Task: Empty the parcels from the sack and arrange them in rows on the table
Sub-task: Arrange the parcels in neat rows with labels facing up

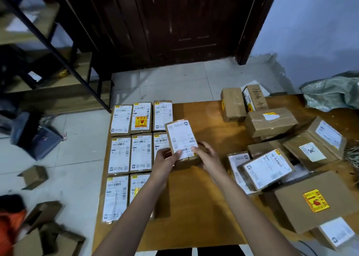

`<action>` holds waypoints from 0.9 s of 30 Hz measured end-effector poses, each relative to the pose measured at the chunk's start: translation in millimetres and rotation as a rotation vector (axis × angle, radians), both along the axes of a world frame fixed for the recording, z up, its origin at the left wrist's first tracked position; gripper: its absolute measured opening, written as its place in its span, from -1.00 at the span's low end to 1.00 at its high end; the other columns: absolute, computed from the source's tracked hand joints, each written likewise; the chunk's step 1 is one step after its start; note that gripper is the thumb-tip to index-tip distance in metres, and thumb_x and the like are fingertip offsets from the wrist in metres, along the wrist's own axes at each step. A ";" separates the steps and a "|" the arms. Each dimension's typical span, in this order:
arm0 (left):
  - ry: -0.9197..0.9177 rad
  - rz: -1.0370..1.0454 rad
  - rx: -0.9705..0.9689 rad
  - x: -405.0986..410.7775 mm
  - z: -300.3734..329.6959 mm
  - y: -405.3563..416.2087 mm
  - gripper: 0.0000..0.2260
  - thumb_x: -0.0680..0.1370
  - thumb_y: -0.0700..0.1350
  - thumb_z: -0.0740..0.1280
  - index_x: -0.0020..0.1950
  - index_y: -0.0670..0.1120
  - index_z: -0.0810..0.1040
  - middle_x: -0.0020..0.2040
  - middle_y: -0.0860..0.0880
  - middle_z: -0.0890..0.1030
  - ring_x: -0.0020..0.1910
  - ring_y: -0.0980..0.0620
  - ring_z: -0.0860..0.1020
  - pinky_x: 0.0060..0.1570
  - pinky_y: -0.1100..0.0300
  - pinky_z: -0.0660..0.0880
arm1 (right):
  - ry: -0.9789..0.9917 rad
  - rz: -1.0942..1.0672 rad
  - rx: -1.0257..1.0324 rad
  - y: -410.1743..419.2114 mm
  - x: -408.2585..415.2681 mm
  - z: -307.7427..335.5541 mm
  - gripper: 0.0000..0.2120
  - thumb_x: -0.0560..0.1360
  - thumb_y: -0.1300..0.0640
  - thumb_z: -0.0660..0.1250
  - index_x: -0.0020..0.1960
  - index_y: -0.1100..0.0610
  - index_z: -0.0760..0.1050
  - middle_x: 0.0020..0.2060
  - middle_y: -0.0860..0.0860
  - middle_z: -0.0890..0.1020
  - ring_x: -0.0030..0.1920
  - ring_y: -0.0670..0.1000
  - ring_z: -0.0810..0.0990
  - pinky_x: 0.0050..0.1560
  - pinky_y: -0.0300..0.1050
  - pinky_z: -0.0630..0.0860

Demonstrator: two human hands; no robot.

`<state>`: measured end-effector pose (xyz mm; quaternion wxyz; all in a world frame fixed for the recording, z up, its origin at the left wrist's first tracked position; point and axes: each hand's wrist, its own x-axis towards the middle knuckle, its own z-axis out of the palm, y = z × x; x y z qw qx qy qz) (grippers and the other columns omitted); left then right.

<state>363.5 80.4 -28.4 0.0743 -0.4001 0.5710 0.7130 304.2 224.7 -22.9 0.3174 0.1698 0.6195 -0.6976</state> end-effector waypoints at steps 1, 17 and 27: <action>-0.002 -0.016 -0.026 9.3 2.1 -12.0 -0.43 0.37 0.08 0.52 0.26 -0.08 0.40 0.18 -0.08 0.59 0.10 -0.05 0.61 0.13 -0.09 0.55 | 0.001 0.019 -0.003 -9.3 7.4 -2.3 -0.67 0.48 0.17 0.43 0.18 -0.04 0.44 0.00 -0.02 0.65 -0.08 -0.06 0.65 -0.07 -0.09 0.62; -0.090 -1.084 -0.428 5.6 60.6 -136.3 -0.53 0.46 0.09 0.43 0.31 -0.03 0.45 0.26 0.07 0.50 0.24 0.05 0.47 0.22 0.11 0.44 | 0.056 1.062 0.222 -60.1 -24.1 36.3 -0.65 0.45 0.18 0.44 0.20 0.00 0.51 0.17 0.10 0.62 0.10 0.05 0.60 0.14 0.01 0.52; -0.073 -0.811 0.019 40.2 31.1 -125.5 -0.49 0.38 0.00 0.50 0.25 -0.14 0.47 0.09 -0.13 0.66 0.07 -0.09 0.64 -0.04 0.13 0.59 | 0.117 0.875 0.270 -59.7 -23.5 45.9 -0.48 0.44 0.13 0.46 0.35 0.02 0.39 0.14 0.08 0.63 0.13 0.06 0.62 0.08 -0.05 0.58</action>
